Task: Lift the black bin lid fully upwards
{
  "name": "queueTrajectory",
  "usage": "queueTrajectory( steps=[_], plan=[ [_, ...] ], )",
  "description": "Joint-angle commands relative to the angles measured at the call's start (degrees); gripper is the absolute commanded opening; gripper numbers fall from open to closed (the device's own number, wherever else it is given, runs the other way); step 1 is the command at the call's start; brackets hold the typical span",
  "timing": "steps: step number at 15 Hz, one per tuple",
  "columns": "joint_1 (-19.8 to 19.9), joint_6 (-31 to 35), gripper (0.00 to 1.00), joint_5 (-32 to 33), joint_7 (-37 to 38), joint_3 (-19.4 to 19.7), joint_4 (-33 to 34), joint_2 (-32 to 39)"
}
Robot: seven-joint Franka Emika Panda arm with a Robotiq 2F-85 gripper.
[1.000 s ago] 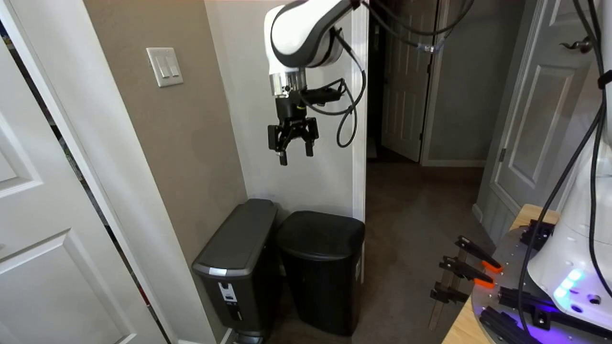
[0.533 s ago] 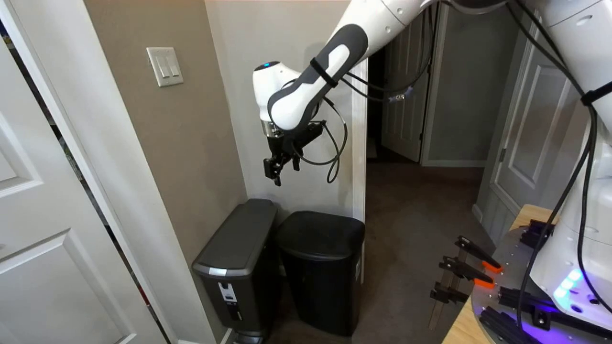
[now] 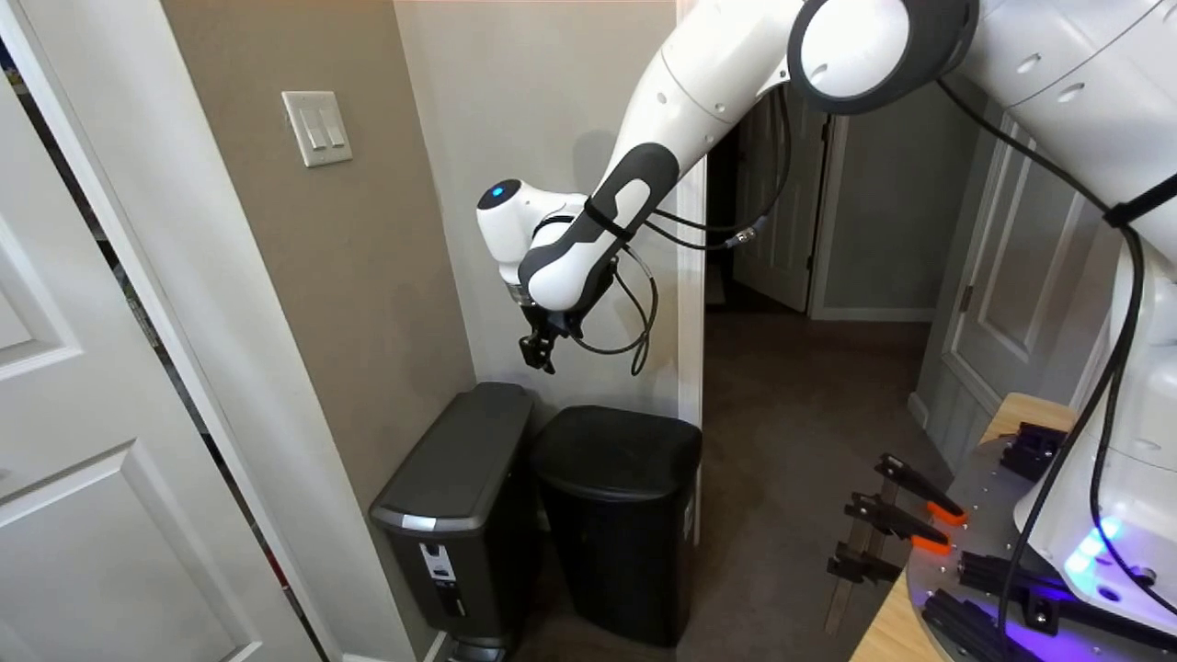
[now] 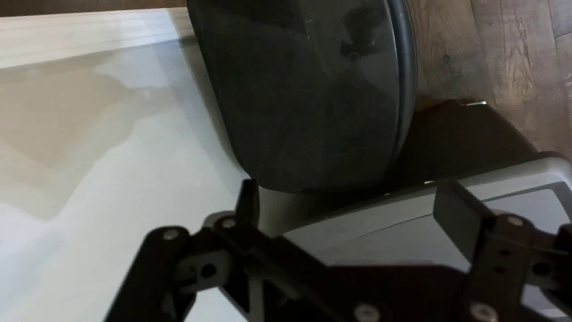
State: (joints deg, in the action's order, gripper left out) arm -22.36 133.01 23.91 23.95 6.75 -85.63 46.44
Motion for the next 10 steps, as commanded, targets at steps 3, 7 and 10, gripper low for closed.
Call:
queueTrajectory(
  steps=[3, 7, 10],
  plan=[
    [0.02, -1.3, 1.0, -0.16, -0.01, -0.02, 2.36, 2.04],
    [0.02, -1.58, 1.0, -0.16, -0.01, -0.02, 2.81, 2.14],
    [0.44, -2.3, 1.0, -0.41, -0.14, 0.13, 3.72, 3.52]
  ],
)
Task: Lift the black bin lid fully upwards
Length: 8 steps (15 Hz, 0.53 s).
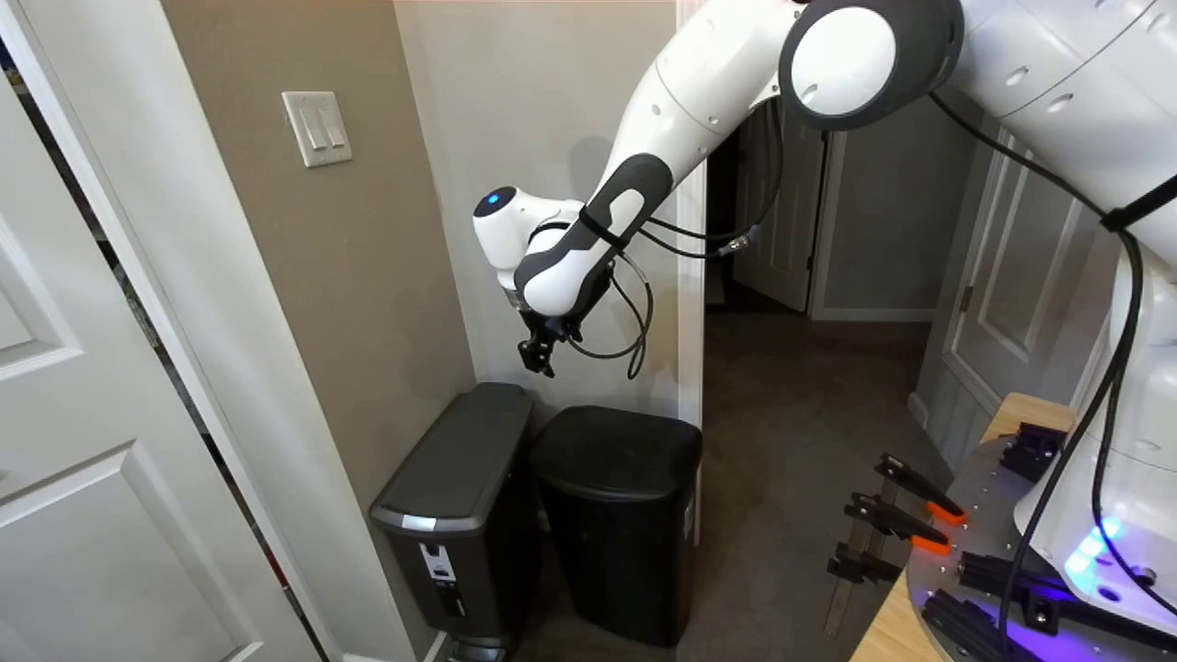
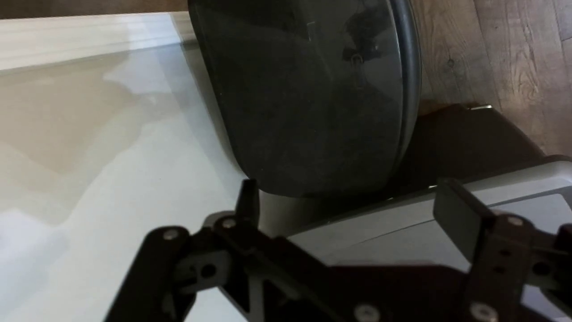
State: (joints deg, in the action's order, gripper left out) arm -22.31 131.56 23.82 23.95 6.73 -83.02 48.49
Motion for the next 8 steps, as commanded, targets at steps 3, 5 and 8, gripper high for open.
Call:
queueTrajectory(
  steps=[3, 5, 8],
  plan=[
    [2.13, 0.81, 1.0, -0.97, -2.45, -0.59, 4.75, 7.31],
    [3.21, 1.86, 1.0, -1.39, -3.8, -0.85, 8.74, 13.32],
    [4.36, 3.64, 1.0, -1.95, -6.99, -1.14, 18.01, 24.25]
  ],
)
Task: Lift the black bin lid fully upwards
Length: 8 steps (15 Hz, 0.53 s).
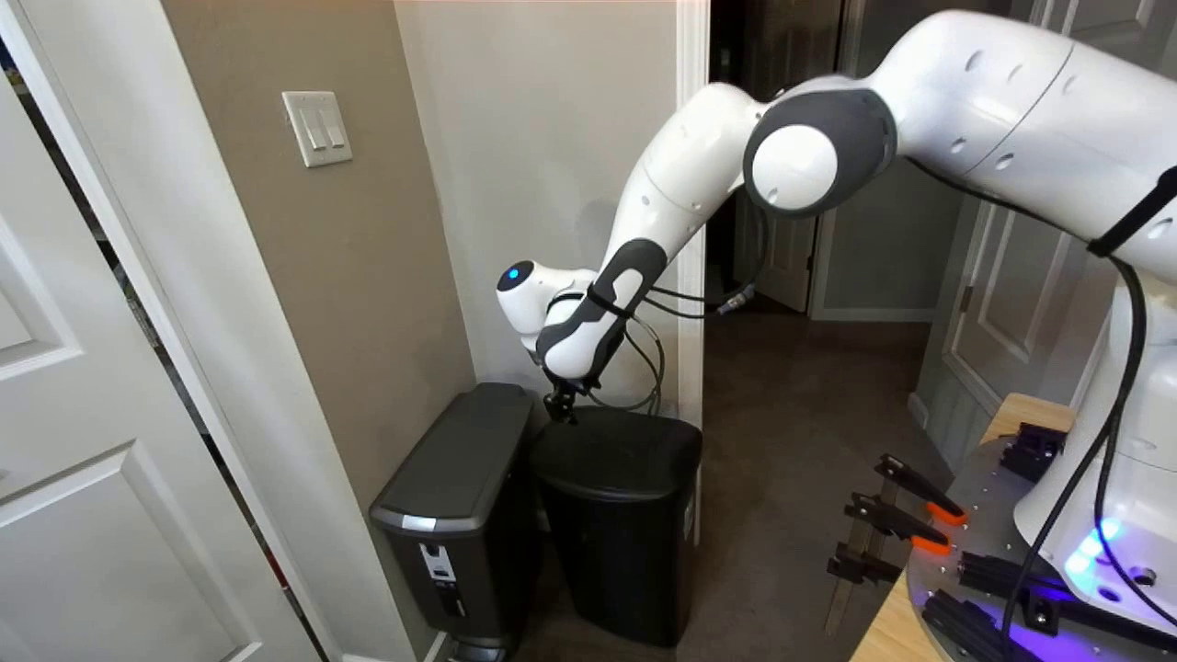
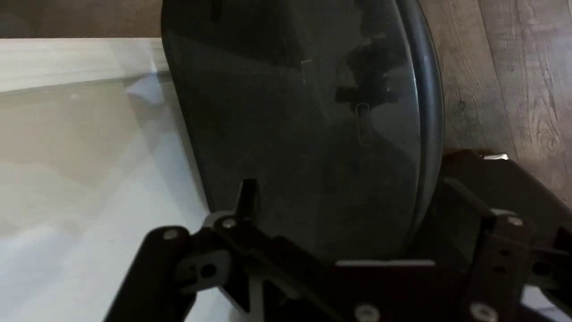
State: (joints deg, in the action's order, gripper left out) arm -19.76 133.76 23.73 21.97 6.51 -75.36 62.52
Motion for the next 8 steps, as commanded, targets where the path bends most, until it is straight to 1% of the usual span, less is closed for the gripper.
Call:
queueTrajectory(
  steps=[1, 3, 4, 6, 7, 8],
  plan=[
    [1.85, 1.58, 1.0, -2.03, -5.93, -0.81, 13.5, 13.44],
    [2.12, 1.22, 1.0, -2.9, -8.23, -0.96, 19.54, 18.88],
    [3.21, 0.24, 1.0, -2.31, -9.11, -2.6, 23.27, 21.47],
    [3.36, -0.34, 1.0, -2.33, -10.71, -3.51, 27.91, 24.8],
    [2.36, 1.02, 1.0, -3.82, -11.39, -2.37, 25.09, 23.08],
    [2.23, 1.4, 1.0, -3.82, -11.64, -2.35, 24.1, 22.55]
  ],
)
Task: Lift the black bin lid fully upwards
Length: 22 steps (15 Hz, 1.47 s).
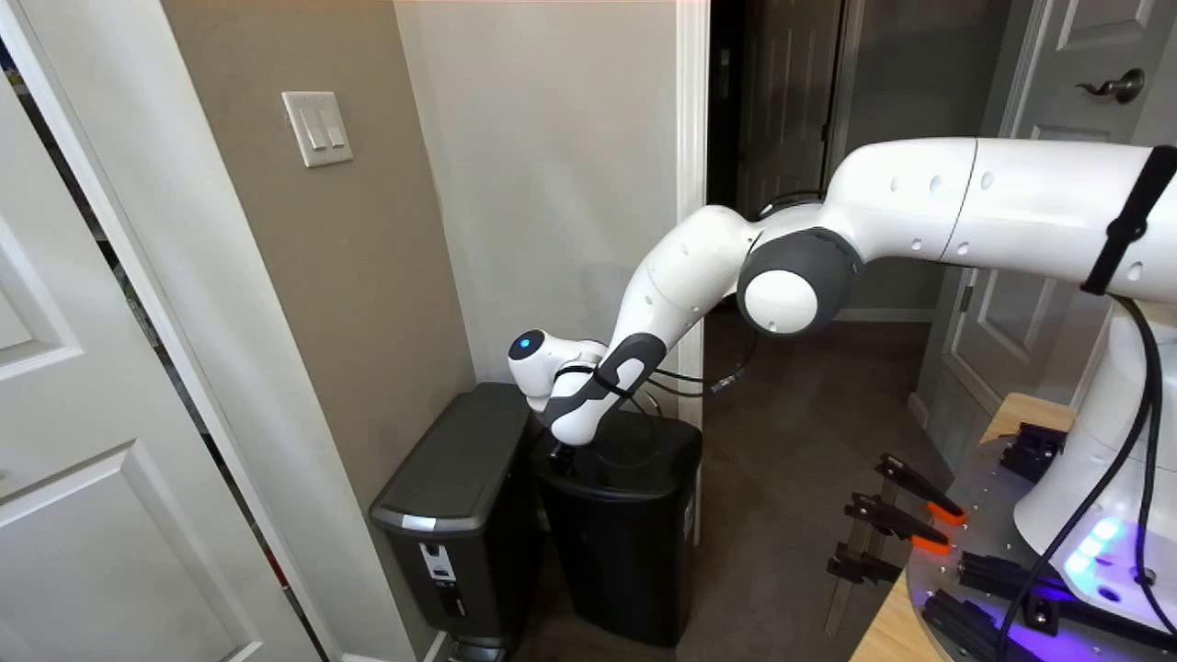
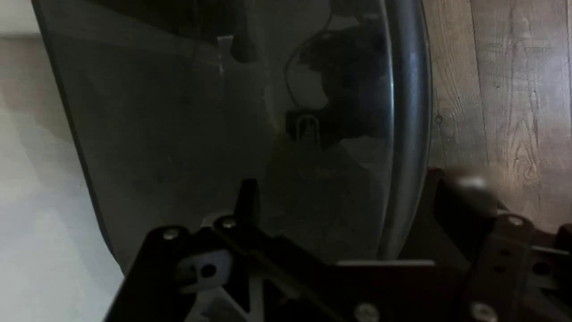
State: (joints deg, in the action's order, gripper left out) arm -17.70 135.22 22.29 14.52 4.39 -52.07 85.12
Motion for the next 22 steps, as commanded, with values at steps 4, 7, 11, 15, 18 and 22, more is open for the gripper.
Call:
queueTrajectory(
  steps=[4, 7, 11, 15, 18, 22],
  plan=[
    [-1.87, -1.49, 1.0, -2.16, -5.22, 0.77, 0.65, 0.3],
    [-3.61, -3.52, 1.0, -1.12, -4.91, 2.12, -0.5, 0.35],
    [-6.41, -8.16, 1.0, 1.69, -3.24, 5.8, -1.65, 0.48],
    [-6.68, -9.65, 1.0, 3.42, -4.19, 6.35, -2.25, 0.51],
    [-6.26, -9.61, 1.0, 3.2, -3.12, 5.72, -1.67, 0.5],
    [-6.3, -9.64, 1.0, 3.23, -3.11, 5.62, -1.57, 0.49]
  ],
)
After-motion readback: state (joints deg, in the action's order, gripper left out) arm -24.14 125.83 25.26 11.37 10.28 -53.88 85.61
